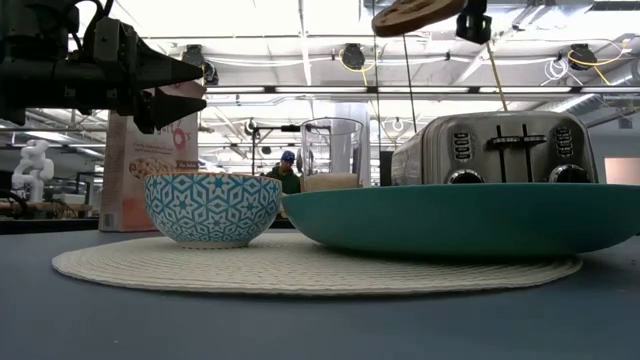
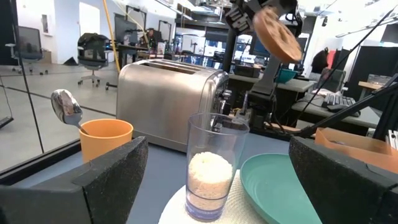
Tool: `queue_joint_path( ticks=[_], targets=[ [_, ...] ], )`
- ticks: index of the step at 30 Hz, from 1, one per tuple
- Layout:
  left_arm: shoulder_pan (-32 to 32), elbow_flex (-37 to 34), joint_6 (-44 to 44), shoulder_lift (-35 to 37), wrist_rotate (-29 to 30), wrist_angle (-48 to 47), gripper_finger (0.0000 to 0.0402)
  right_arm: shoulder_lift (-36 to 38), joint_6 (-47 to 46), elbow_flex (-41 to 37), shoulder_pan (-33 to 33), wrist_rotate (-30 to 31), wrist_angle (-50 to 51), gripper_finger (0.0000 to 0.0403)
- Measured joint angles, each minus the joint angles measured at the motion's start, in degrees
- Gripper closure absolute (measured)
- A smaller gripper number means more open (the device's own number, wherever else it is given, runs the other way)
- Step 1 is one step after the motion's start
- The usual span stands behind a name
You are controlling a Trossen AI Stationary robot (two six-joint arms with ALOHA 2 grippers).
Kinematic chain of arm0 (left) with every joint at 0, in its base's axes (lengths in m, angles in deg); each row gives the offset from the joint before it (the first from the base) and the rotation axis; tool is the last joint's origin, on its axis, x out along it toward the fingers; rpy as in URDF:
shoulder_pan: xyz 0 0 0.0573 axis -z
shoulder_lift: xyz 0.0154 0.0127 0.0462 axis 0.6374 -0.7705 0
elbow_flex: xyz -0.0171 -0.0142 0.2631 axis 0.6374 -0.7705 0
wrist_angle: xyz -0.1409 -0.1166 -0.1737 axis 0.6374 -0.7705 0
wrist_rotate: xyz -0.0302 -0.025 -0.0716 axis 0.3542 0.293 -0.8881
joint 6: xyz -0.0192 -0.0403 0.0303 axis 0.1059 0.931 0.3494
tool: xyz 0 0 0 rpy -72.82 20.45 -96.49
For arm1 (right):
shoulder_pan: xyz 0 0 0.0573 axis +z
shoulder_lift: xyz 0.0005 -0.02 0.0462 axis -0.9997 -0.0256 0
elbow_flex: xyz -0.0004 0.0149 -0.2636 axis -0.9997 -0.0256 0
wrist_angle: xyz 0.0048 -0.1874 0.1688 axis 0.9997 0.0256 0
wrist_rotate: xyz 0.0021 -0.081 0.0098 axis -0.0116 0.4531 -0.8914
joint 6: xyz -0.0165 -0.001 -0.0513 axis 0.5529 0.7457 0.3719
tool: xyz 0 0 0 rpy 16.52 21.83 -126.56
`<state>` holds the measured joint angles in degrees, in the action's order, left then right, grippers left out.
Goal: Arrange a breakfast setting
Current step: Put the toasted bagel on the green plate
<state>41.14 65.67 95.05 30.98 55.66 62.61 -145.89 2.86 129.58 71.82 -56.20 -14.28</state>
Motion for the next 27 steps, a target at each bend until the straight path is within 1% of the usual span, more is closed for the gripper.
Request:
queue_joint_path(
  ticks=[6, 16, 27],
  targets=[
    [0.0, 0.0, 0.0, 0.0, 0.0, 0.0, 0.0011, -4.2, -2.3, 0.0, 5.7, 0.0, -0.6, 0.0335],
    [0.0, 0.0, 0.0, 0.0, 0.0, 0.0, 0.0011, -12.5, -2.5, 0.0, 13.8, 0.0, -5.3, 0.0335],
    [0.0, 0.0, 0.0, 0.0, 0.0, 0.0, 0.0011, -22.8, -2.2, 0.0, 18.1, 0.0, -9.0, 0.0335]
  ],
)
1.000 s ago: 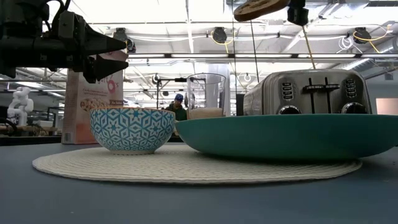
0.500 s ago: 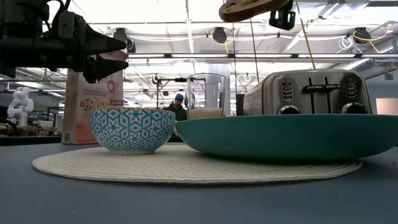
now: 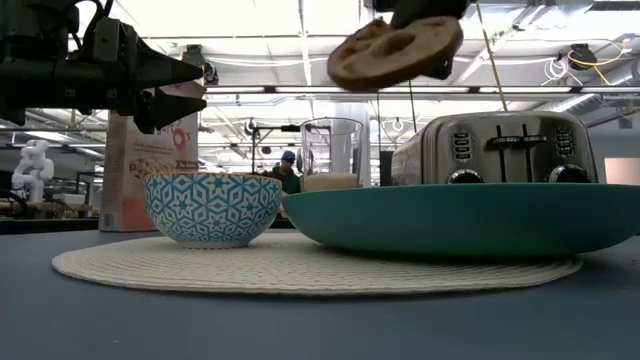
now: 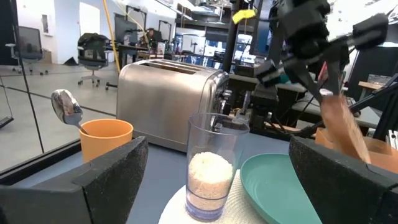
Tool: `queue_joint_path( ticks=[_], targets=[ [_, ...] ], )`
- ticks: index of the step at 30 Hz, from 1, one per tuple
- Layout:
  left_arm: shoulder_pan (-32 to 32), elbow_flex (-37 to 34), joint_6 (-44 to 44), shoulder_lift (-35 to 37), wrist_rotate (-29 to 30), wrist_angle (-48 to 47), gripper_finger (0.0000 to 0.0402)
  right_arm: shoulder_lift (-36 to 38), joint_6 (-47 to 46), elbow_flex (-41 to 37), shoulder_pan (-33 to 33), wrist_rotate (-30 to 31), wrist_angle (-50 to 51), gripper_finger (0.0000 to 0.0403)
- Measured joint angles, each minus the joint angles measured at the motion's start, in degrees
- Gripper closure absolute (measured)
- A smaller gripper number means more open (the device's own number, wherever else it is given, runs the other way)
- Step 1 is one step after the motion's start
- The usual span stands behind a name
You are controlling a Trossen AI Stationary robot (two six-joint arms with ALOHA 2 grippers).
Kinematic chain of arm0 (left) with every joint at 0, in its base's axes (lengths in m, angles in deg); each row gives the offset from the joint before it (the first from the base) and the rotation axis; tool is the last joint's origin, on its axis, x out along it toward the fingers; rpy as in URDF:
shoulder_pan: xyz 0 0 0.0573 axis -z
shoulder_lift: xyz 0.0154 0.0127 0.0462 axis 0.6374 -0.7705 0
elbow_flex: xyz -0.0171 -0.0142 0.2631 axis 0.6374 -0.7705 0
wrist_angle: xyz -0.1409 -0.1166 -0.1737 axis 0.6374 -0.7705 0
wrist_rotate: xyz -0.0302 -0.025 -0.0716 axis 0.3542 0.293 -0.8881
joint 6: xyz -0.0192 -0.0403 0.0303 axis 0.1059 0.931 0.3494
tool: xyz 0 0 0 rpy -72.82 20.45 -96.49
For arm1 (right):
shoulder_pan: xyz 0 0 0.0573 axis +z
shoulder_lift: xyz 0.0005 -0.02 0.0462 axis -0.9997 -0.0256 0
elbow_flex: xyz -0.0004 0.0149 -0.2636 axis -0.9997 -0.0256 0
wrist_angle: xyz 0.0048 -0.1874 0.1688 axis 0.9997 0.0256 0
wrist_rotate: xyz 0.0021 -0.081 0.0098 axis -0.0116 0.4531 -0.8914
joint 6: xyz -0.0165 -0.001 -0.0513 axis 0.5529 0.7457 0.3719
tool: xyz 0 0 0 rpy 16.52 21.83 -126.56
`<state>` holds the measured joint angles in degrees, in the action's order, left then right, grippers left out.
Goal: Arrange a breakfast setting
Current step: Put the toasted bagel on the green plate
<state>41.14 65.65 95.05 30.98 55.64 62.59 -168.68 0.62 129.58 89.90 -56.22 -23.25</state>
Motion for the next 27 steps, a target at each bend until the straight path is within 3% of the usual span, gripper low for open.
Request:
queue_joint_path(
  ticks=[16, 27],
  targets=[
    [0.0, 0.0, -0.2, 0.0, 0.0, 0.0, 0.0011, -12.2, 1.5, 0.0, 0.6, -0.2, -2.3, 0.0335],
    [0.0, 0.0, -0.1, 0.0, 0.0, 0.0, 0.0011, -17.5, 2.5, 0.0, 0.7, -4.4, -6.5, 0.0335]
  ],
)
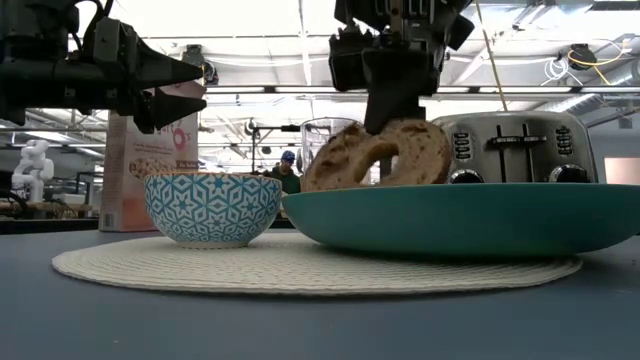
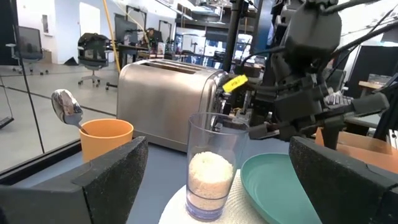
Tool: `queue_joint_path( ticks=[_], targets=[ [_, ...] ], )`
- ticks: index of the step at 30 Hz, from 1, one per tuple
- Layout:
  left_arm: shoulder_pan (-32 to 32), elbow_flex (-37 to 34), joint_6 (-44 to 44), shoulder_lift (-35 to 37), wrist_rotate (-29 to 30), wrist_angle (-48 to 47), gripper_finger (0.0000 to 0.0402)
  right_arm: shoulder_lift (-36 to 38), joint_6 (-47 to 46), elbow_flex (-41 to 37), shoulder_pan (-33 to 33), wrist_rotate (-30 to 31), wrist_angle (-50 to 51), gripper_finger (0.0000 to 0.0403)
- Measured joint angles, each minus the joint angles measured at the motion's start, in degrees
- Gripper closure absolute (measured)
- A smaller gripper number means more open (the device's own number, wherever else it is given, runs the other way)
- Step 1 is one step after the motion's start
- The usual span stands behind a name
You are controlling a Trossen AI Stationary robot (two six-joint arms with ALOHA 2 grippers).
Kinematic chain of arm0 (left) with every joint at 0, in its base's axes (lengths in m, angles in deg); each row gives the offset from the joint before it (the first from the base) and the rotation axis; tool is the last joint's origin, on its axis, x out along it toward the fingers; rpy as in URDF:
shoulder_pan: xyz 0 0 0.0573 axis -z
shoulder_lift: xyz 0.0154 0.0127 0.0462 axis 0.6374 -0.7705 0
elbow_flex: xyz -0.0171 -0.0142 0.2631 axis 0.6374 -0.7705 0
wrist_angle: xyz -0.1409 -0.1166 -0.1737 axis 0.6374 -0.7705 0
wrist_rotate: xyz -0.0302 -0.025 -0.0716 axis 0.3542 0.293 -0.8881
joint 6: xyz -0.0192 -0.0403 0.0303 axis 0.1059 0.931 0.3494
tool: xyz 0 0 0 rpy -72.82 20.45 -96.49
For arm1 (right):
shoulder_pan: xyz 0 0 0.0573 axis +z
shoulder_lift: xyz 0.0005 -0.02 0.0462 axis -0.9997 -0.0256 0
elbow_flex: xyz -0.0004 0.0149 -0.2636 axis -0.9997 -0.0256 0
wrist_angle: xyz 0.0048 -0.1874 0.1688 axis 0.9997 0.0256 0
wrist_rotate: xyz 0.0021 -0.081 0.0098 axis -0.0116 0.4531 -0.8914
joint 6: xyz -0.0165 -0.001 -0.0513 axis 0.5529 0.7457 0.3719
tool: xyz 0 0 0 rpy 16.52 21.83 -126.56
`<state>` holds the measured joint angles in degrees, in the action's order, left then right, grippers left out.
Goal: Arrange a breakfast setting
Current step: Put the toasted bagel on the green plate
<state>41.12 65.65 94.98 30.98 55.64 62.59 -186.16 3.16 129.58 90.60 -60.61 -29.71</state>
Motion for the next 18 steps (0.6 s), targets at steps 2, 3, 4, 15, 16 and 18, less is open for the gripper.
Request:
queue_joint_path(
  ticks=[2, 3, 4, 15, 16, 18],
  targets=[
    [0.0, 0.0, -0.1, 0.0, 0.0, 0.0, 0.0011, -0.6, 0.4, 0.0, 0.0, 0.0, 0.3, 0.0335],
    [0.0, 0.0, -0.1, 0.0, 0.0, 0.0, 0.0011, -0.8, 0.3, 0.0, 0.0, 0.0, 0.1, 0.0335],
    [0.0, 0.0, 0.0, 0.0, 0.0, 0.0, 0.0011, -0.9, 0.3, 0.0, 0.0, 0.0, 0.1, 0.0335],
    [0.0, 0.0, 0.0, 0.0, 0.0, 0.0, 0.0011, -0.8, 0.3, 0.0, 0.0, 0.1, 0.0, 0.0335],
    [0.0, 0.0, 0.0, 0.0, 0.0, 0.0, 0.0011, -0.8, 0.3, 0.0, 0.0, 0.1, 0.1, 0.0335],
    [0.0, 0.0, 0.0, 0.0, 0.0, 0.0, 0.0011, -0.8, 0.3, 0.0, 0.0, 0.1, 0.0, 0.0334]
  ],
)
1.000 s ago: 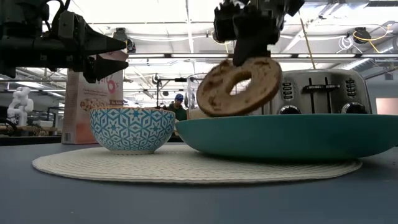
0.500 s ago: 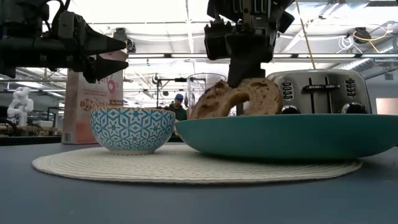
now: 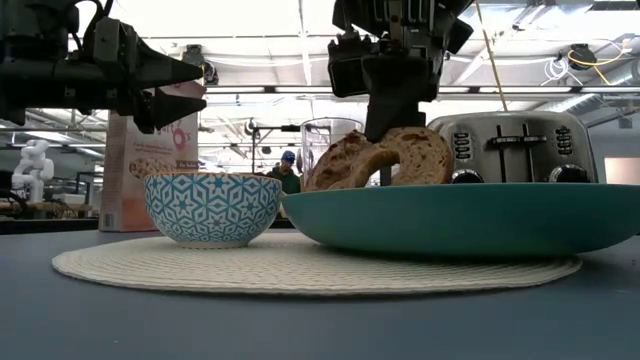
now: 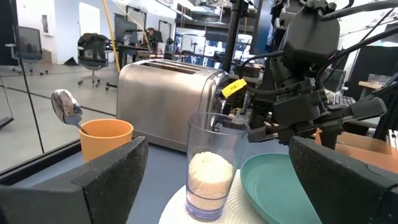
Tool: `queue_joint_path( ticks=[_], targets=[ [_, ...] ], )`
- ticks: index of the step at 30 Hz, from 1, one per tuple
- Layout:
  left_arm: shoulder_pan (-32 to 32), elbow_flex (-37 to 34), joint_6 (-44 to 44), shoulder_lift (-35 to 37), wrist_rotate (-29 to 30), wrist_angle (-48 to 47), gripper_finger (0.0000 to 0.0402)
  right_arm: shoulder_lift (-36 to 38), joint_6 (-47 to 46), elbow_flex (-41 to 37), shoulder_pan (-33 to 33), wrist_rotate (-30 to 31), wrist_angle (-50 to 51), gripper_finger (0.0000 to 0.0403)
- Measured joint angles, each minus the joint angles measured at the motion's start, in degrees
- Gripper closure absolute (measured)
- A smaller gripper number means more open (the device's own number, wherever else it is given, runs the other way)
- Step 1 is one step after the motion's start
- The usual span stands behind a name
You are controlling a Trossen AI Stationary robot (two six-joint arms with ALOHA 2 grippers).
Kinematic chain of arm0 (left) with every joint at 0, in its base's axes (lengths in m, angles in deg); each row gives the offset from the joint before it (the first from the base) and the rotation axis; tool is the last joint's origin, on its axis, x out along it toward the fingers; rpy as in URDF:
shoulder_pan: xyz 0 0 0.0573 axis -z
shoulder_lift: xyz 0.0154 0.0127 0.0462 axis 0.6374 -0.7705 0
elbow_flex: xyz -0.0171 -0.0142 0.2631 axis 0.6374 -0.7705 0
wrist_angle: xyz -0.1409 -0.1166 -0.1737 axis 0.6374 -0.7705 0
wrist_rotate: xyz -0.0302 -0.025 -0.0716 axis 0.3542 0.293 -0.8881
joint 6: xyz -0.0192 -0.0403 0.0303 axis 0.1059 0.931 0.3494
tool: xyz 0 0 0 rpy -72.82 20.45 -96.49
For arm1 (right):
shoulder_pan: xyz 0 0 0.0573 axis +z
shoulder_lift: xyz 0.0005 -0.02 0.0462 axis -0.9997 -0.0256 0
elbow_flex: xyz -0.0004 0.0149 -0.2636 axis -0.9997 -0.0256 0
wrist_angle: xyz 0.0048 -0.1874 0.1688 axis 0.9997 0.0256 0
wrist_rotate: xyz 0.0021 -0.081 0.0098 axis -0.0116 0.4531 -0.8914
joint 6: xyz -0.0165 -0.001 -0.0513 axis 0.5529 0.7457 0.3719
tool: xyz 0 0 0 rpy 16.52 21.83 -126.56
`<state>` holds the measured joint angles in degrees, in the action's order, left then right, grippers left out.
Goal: Arrange a breakfast setting
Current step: Put the toasted bagel on the green plate
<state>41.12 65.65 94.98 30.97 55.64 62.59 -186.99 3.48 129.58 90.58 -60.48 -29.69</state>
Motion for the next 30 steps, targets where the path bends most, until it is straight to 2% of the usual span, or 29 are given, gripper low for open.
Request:
queue_joint_path(
  ticks=[8, 17, 30],
  targets=[
    [0.0, 0.0, 0.1, 0.0, 0.0, 0.0, 0.0011, 0.0, 0.4, 0.0, 0.0, 0.2, 0.0, 0.0334],
    [0.0, 0.0, 0.1, 0.0, 0.0, 0.0, 0.0011, 0.0, 0.2, 0.0, 0.0, 3.2, 1.3, 0.0332],
    [0.0, 0.0, 0.1, 0.0, 0.0, 0.0, 0.0011, 0.0, 0.2, 0.0, 0.0, 3.3, 2.6, 0.0247]
  ],
)
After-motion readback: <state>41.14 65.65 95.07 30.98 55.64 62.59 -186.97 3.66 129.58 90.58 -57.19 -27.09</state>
